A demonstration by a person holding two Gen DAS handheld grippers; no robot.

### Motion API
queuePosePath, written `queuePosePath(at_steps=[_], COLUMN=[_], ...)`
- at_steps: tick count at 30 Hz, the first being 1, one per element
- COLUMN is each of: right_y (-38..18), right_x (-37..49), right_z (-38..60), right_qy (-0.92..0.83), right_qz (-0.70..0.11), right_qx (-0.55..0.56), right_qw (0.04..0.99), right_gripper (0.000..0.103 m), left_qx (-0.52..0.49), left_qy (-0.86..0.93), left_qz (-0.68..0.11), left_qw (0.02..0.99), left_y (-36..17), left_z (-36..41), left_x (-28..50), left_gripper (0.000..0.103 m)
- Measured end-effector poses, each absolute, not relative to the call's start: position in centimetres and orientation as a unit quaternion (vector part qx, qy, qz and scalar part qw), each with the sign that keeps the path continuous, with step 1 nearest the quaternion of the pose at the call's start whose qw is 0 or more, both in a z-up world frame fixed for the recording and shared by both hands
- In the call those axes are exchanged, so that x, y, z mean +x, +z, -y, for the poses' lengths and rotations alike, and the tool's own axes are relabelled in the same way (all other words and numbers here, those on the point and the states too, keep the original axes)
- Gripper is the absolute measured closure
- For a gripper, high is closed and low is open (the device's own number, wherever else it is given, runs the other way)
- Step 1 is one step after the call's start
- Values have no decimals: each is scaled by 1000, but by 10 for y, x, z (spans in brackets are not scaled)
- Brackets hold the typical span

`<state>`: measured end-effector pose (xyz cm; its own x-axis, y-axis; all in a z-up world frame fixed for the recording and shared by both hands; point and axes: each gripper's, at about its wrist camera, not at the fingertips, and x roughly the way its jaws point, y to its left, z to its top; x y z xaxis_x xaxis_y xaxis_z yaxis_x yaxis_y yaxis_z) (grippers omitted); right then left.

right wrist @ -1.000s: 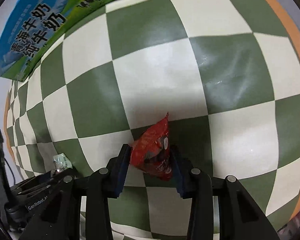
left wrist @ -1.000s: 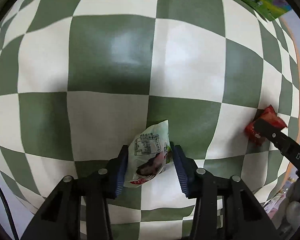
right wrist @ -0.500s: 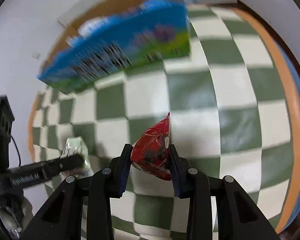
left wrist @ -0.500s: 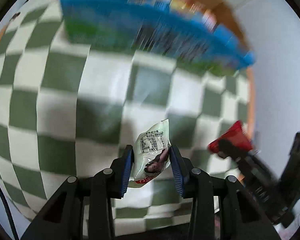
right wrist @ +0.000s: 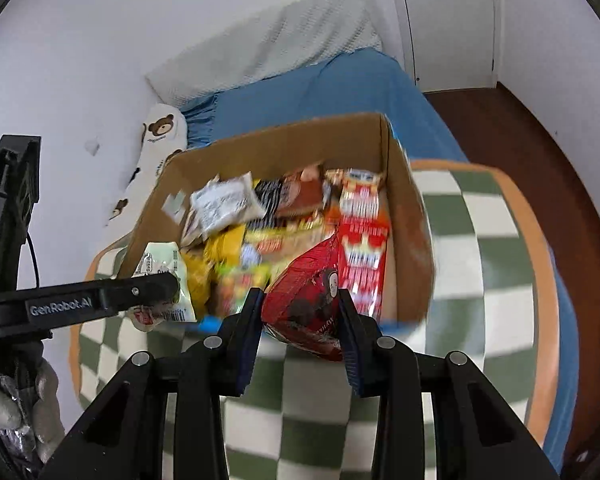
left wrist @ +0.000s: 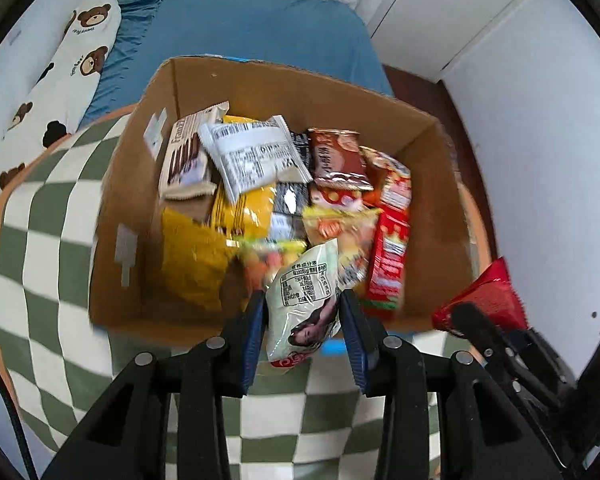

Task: Organize snacks

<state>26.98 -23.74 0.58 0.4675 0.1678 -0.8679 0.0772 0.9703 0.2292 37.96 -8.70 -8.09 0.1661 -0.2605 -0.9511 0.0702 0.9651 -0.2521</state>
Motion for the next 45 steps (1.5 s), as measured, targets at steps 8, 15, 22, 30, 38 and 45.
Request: queuePosePath(at_steps=[8, 15, 22, 30, 38, 45], right_y=[-45, -60, -59, -54, -21, 28], right_x=[323, 337, 345, 342, 322, 280], right_z=[243, 249, 248, 247, 244, 236], right_qy=[16, -12, -41, -45, -48, -46], right_qz=[-585, -613, -616, -611, -577, -525], right_qx=[95, 86, 58, 59, 57, 46], right_qw=[805, 786, 784, 788, 813, 849], right_gripper=[64, 14, 7, 7, 7, 5], left_qx=[-25, -8, -2, -1, 15, 12], left_qy=[-97, -71, -54, -44, -45, -47], left_qz=[-682, -671, -659, -644, -603, -558], left_qw=[725, 738, 751, 763, 796, 829], left_y=[-137, -146, -140, -122, -84, -41], left_z=[107, 101, 91, 83, 79, 72], left_x=[418, 427, 423, 410, 370, 323], left_gripper=[66, 16, 14, 14, 14, 14])
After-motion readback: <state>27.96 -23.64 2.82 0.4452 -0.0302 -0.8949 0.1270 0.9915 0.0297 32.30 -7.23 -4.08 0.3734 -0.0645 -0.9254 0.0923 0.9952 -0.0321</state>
